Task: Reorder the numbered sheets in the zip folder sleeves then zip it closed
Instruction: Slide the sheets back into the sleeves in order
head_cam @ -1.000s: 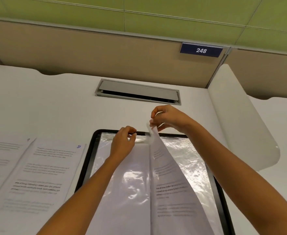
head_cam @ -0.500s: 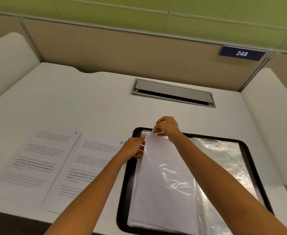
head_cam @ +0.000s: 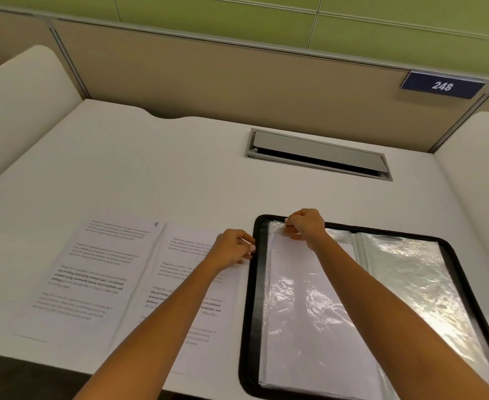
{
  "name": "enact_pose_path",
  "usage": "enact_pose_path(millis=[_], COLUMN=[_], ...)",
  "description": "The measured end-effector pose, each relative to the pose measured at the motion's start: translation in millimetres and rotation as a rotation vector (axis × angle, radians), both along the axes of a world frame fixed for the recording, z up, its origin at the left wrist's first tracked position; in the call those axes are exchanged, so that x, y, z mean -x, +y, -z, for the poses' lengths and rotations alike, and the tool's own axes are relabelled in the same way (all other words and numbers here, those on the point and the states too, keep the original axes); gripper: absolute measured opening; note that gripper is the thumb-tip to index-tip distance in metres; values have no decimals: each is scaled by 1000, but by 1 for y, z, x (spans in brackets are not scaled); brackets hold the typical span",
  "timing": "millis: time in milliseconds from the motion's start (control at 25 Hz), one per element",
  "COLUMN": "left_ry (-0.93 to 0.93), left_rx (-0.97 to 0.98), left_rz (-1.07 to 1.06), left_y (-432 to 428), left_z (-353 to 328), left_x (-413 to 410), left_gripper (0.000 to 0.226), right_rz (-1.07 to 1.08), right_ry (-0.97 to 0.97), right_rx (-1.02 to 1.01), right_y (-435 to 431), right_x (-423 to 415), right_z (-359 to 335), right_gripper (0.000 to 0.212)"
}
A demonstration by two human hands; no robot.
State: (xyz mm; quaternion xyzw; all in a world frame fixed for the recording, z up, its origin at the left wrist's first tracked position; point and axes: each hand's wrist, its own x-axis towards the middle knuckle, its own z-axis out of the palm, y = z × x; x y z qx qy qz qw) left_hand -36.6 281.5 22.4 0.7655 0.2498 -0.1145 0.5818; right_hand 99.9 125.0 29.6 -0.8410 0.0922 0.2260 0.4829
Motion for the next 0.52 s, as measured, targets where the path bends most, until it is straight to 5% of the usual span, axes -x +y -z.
enact_pose_path(millis=[160,280,400,520], left_ry=[-65,95,440,552], left_rx=[-417,-869,-860,-744], left_rz=[-158,-212,-239,-296], left_y=[78,153,217,252], left_z=[2,3,0,9], left_x=[23,58,94,115], left_gripper=[12,42,82,100], right_rz=[-13,-113,-223,-307], right_ry=[-46,-5,27,45], right_rx=[-49,-109,-135,-106], right_y=[38,84,120,143], right_x=[12,31,49,61], right_z=[-9,-12,-13,-10], right_gripper=[14,18,18,16])
